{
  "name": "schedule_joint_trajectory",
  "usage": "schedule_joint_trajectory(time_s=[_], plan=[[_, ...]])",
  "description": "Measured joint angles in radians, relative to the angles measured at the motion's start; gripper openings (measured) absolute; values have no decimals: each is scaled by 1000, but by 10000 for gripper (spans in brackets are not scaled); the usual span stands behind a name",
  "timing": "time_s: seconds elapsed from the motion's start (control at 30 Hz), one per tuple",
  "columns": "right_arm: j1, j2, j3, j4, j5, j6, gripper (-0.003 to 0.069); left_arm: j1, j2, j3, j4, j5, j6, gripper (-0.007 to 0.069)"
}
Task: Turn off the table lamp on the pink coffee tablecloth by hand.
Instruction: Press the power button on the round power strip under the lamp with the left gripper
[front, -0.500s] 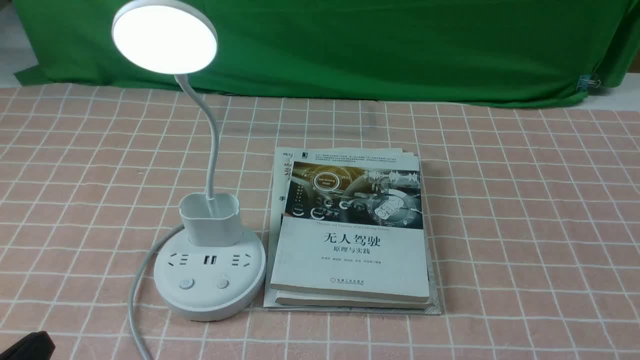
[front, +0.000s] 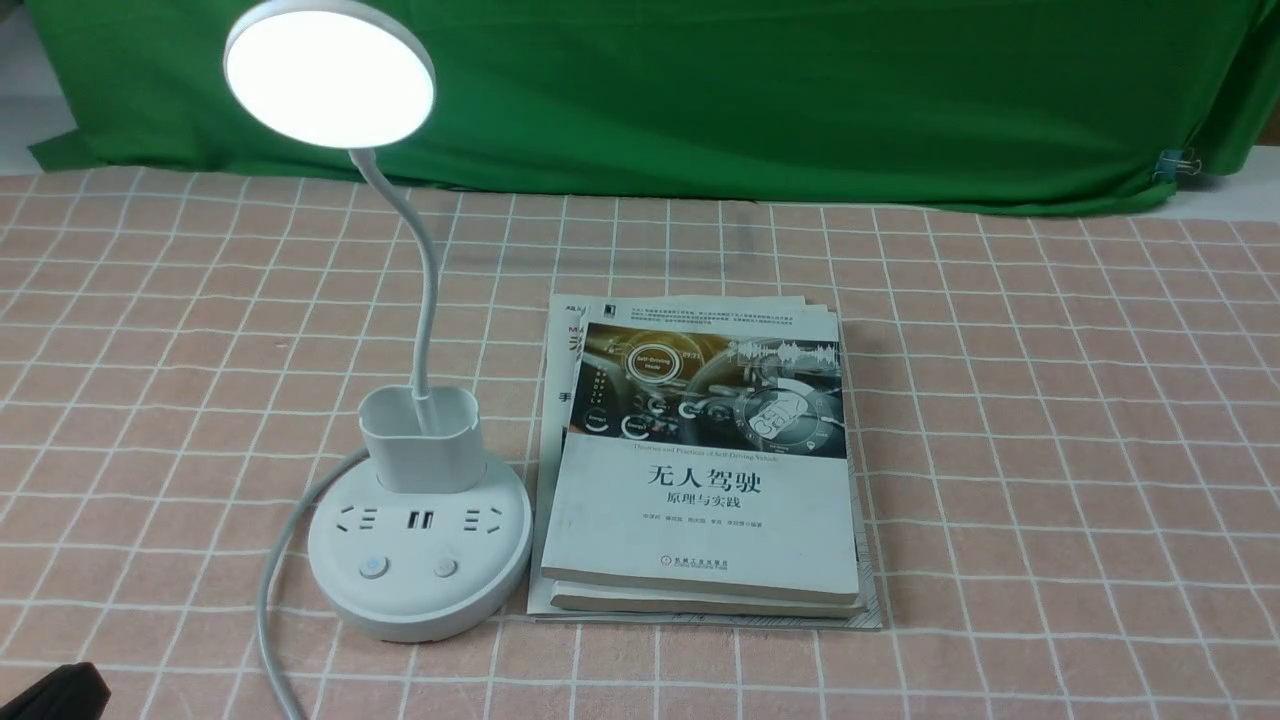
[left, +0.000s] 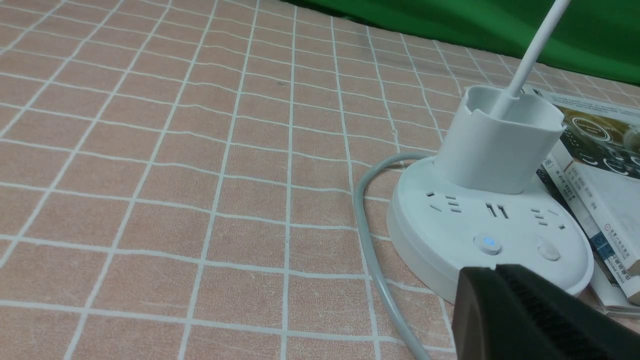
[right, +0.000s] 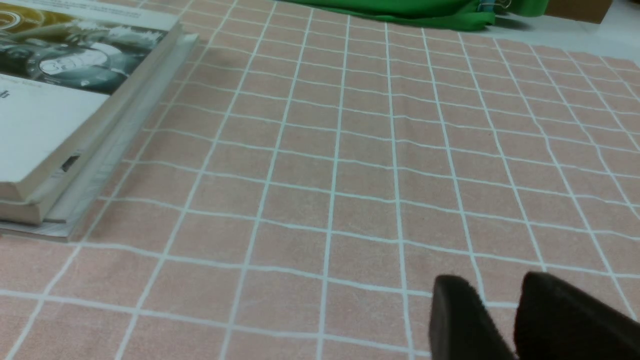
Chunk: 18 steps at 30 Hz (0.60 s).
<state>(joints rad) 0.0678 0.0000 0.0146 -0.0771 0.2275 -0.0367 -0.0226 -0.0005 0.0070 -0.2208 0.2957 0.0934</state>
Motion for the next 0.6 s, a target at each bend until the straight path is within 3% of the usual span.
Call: schedule_joint_trajectory(time_s=[0.27,0.37,0.4,0.5,0.6], plan=[[0,0,0,0,0,0,242,0,0,0,-33,-24,3,5],[0,0,0,0,0,0,242,0,0,0,-151,-63,-36,4],[0,0,0,0,0,0,242,0,0,0,-262,-108,-78,4],[0,0,0,0,0,0,242,0,0,0,-435,-175,-116,4],[0,0,0,0,0,0,242,0,0,0,-530,-239,-128,4]])
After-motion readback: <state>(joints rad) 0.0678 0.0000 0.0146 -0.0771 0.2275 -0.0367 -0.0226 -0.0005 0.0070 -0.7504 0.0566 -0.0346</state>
